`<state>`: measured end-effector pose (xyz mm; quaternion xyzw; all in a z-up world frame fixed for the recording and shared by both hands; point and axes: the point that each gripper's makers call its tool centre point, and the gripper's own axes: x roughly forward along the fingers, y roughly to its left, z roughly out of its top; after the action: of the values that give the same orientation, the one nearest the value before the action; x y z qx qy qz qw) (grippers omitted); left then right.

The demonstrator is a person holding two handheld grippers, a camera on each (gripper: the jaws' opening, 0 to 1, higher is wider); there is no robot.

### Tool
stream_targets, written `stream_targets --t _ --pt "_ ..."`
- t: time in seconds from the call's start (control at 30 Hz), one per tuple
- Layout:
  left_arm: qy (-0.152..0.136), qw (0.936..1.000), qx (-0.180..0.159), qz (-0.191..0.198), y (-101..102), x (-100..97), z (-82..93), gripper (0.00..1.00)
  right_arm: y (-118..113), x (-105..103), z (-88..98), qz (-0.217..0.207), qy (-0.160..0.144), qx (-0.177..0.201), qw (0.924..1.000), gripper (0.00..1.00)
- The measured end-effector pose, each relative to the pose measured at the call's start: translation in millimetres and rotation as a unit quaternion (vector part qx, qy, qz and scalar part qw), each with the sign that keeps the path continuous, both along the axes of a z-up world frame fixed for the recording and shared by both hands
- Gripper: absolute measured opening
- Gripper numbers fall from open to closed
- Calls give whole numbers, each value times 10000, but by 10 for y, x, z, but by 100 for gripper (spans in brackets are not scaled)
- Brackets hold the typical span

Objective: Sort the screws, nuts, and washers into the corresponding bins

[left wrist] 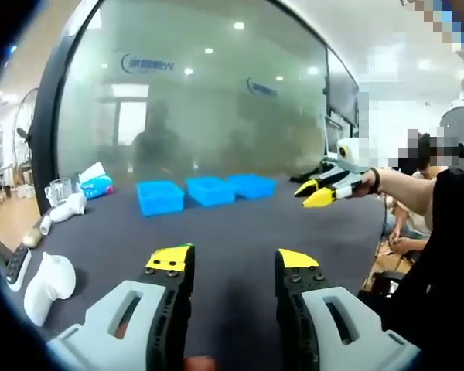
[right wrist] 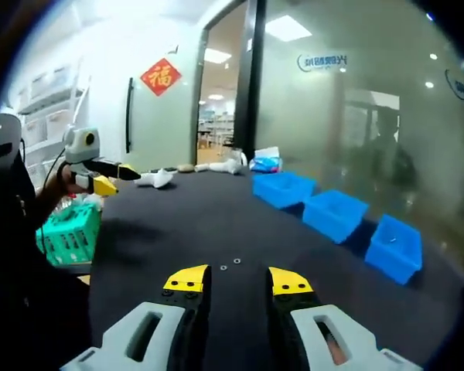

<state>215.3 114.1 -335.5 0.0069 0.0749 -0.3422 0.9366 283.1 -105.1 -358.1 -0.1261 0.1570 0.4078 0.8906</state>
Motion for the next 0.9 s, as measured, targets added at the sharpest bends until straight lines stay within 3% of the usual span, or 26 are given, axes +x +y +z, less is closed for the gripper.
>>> stream_targets --t 0.37,0.57,0.9 --pt "70 10000 24 -53 -24 -8 -52 41 192 170 -161 508 307 -758 9954 25" --pt "68 9999 60 -76 -32 -21 -64 41 399 318 -341 794 490 -1256 9877 25" --pt "112 9999 -11 -7 37 -15 -118 41 583 476 -592 1034 788 -1535 9796 22"
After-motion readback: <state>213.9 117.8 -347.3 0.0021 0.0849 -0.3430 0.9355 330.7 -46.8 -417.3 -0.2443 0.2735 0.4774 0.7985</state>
